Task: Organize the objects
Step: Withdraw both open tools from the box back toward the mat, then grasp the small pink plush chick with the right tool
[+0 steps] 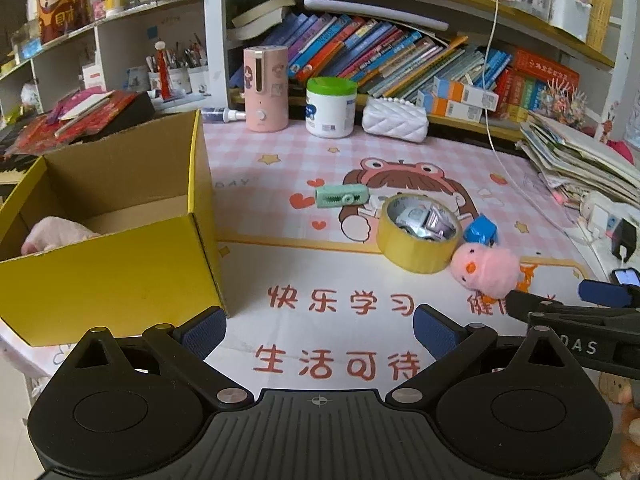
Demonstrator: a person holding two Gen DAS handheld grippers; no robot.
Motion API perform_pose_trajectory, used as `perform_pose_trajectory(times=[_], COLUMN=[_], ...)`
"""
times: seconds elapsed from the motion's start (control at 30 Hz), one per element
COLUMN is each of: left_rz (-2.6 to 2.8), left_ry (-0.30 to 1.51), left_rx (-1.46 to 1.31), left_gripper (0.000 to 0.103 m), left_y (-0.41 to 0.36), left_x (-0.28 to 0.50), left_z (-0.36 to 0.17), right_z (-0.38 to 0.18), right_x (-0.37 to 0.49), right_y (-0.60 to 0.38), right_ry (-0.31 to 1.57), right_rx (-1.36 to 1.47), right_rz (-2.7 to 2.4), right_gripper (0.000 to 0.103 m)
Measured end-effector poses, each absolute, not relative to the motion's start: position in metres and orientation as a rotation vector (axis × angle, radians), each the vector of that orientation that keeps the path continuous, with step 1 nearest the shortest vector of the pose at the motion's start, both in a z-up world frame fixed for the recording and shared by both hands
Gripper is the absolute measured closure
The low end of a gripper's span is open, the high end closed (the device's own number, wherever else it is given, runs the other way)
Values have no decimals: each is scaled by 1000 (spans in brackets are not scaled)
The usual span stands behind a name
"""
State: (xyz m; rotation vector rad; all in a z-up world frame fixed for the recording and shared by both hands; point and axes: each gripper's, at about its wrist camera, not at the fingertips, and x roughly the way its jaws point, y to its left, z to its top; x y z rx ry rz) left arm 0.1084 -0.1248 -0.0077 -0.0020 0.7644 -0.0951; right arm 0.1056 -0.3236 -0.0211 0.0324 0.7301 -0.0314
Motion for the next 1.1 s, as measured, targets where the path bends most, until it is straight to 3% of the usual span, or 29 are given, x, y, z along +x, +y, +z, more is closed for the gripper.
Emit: perform_pose_trajectory(times=[0.6,0.87,1.1], left_rz=[27,35,-24], left_ry=[808,812,811], left_rx=[20,38,30], left_gripper=[2,2,2], left_y=[-125,-122,-134], left_x=[118,114,122], left_z=[-11,-7,-9], right_z=[-55,-79,-82], right_x=[164,197,198], right_y=[-330,-316,-323], right_ry=[777,801,786], right_rx=[-1,-172,-205], right_rz=[-6,0,42], right_gripper=[14,12,21])
